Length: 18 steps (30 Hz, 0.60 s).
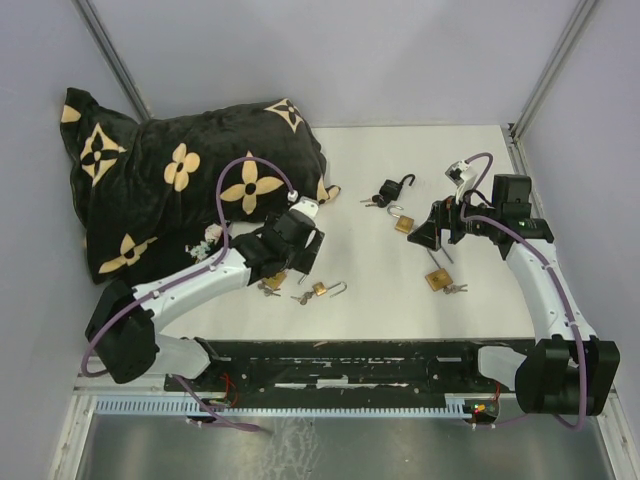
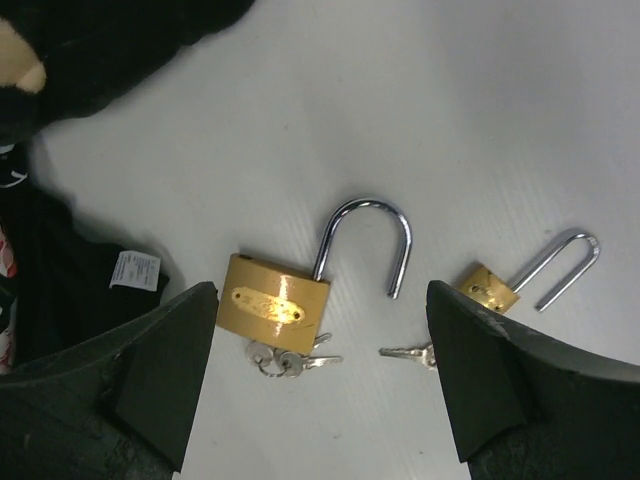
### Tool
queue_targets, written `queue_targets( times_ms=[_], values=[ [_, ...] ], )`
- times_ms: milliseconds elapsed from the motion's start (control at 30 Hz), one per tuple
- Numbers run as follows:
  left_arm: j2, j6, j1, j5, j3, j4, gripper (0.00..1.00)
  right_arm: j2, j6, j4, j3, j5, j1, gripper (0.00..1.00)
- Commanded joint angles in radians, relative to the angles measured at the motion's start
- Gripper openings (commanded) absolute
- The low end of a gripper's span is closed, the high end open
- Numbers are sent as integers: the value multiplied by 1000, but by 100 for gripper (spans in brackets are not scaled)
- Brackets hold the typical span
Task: Lock with the key
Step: Adjust the lock at the center of the board.
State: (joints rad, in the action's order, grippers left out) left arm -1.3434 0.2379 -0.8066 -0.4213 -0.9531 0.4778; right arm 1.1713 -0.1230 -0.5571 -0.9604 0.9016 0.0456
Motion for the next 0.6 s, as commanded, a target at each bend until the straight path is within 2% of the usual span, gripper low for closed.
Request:
queue_targets(
  times_ms=[0, 33, 67, 100, 267, 400, 567],
  values=[
    [-37, -74, 49, -21, -42, 164, 91, -26, -32, 18, -39, 17, -7, 99],
    [-33, -76, 70, 12, -39, 153, 92, -28, -32, 21, -36, 17, -6, 99],
    [-31, -80, 94, 52, -33, 143, 98, -28, -31, 25, -32, 17, -6, 99],
    [-27, -83, 126, 99, -28, 131, 99, -28, -30, 30, -29, 16, -7, 99],
    [-25, -92, 276, 258, 3, 75, 99, -14, -13, 36, -27, 36, -7, 99],
    [-63, -81, 327, 357, -7, 46, 99, -16, -7, 36, -28, 43, -8, 99],
    [-127, 1, 382, 404, 2, 23, 100, -14, -4, 36, -28, 45, -8, 99]
  ],
)
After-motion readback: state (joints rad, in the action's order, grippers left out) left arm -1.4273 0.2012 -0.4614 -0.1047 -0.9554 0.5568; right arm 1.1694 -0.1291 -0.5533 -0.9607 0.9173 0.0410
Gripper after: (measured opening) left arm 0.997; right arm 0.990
